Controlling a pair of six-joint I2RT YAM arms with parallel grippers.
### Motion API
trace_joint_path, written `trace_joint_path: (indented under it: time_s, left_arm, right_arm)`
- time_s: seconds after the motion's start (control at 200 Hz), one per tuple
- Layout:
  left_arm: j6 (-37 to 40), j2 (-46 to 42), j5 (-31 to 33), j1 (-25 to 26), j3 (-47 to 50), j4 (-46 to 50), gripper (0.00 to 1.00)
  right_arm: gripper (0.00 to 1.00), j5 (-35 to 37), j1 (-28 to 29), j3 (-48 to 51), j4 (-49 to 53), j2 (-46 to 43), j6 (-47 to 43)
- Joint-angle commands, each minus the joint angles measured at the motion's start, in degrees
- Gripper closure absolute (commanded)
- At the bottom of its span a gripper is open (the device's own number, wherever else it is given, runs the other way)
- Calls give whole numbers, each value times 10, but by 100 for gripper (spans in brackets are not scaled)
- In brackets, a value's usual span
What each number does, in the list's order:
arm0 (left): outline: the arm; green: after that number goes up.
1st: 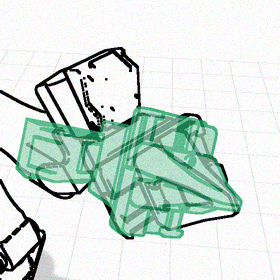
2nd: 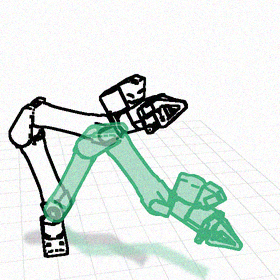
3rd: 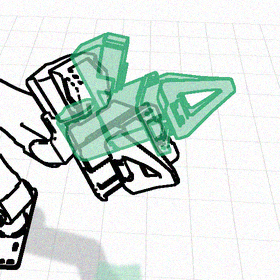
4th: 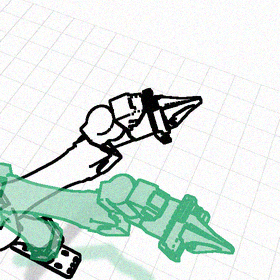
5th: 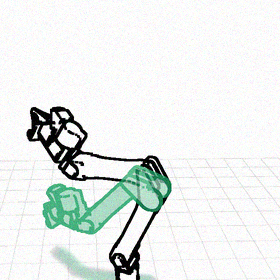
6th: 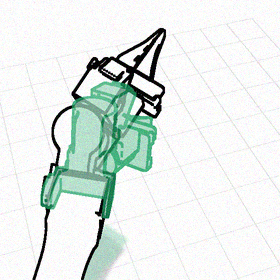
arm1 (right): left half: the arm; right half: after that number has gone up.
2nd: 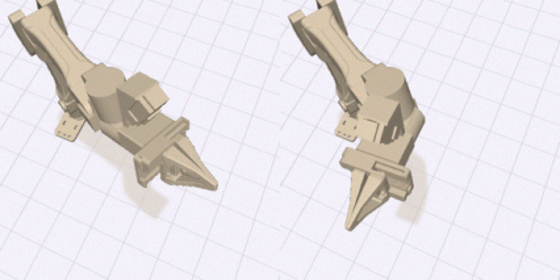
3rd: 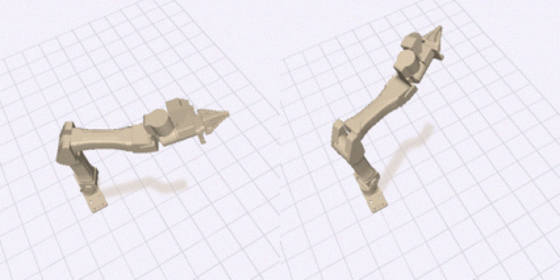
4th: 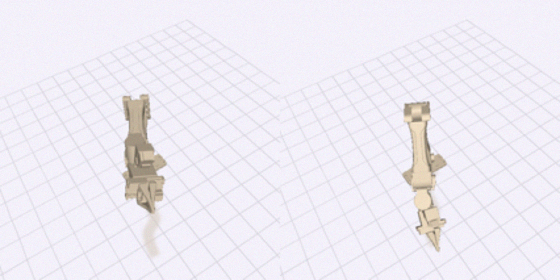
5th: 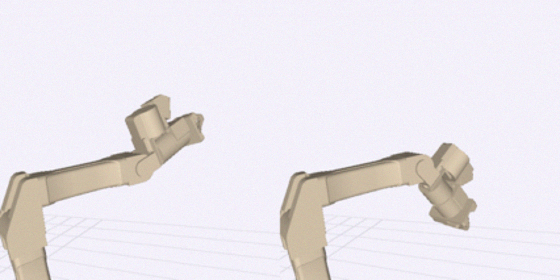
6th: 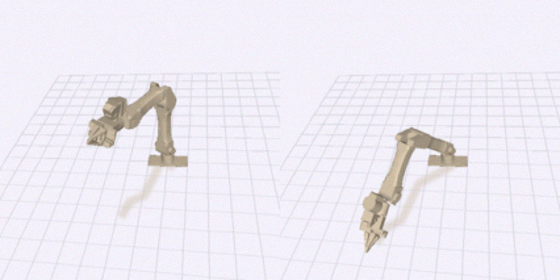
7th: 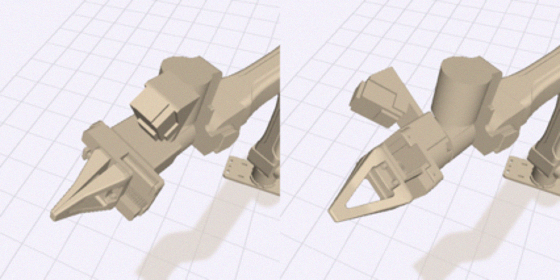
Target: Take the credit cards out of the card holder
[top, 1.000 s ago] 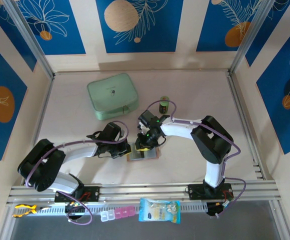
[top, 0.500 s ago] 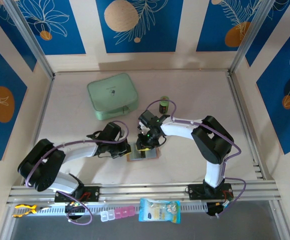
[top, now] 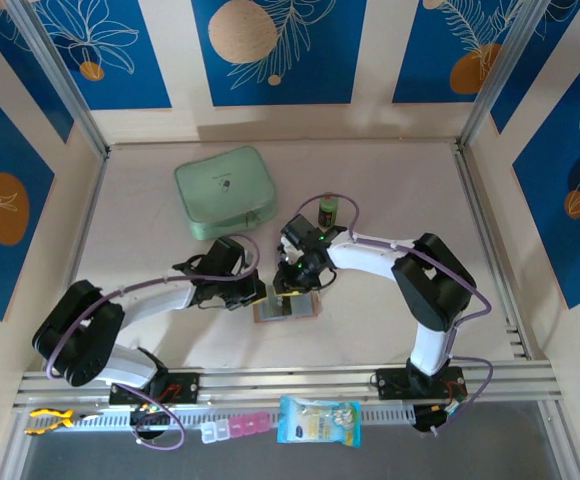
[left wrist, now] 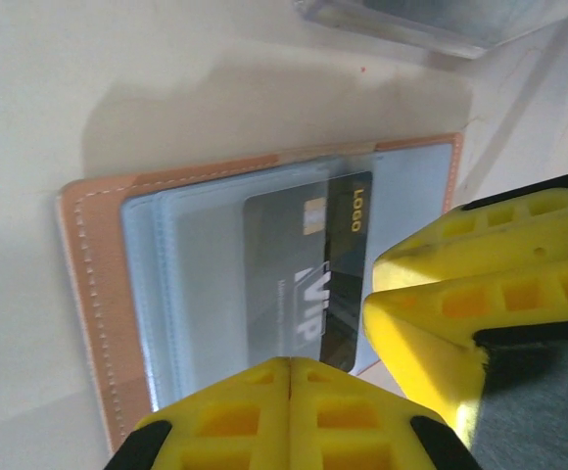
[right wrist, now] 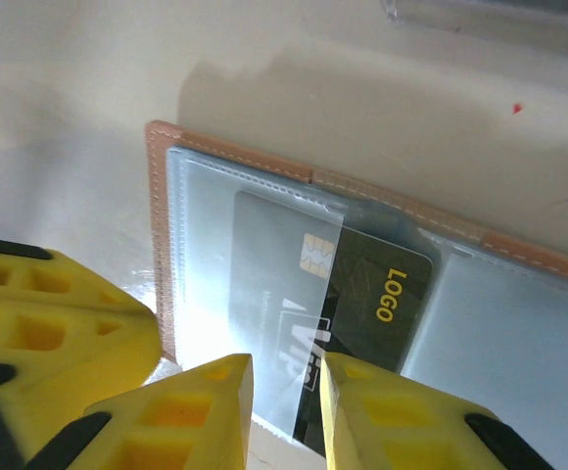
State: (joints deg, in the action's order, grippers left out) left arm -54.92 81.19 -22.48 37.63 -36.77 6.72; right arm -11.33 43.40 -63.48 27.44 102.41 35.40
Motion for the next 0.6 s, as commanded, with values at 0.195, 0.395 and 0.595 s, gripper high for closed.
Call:
trace_joint_path:
  time_s: [0.195,0.395,0.595]
  left_arm:
    - [17,30,-9,16,-16,10,100]
    - [12,45,-10,17,-4,-2,100]
    - [9,50,-6,17,2,-7,100]
  right_arm:
    - [74,-31,-26,38,-6,-33,29]
    - [74,-41,-29,51,-19,-29,38]
    - [74,-53,-28,55,-24,-16,42]
